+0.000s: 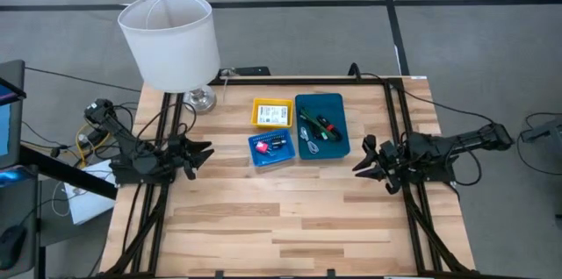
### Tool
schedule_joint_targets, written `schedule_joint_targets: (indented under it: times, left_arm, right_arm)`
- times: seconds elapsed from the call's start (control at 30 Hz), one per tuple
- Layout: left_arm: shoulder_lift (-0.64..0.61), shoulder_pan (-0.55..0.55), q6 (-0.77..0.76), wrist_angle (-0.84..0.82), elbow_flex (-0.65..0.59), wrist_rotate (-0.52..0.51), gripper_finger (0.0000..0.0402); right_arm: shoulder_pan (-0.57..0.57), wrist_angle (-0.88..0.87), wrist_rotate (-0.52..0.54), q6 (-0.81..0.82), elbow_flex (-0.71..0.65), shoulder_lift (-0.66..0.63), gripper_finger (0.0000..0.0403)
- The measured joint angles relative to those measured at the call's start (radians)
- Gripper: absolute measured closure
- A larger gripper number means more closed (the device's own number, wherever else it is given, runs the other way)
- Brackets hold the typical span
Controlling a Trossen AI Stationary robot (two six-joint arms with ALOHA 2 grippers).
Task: Pick and place items into bin
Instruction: Stack the white card reader box on top of the white card reader box in the yellow bin
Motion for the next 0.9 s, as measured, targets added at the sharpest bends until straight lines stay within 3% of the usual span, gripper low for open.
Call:
schedule_joint_targets:
  times: [0.9]
  left_arm:
    - [0.003, 0.0, 0.074, 0.0, 0.0, 0.016, 0.0212]
  right_arm:
    - [0.0, -0.005, 0.0, -0.001, -0.001, 0.0, 0.0326]
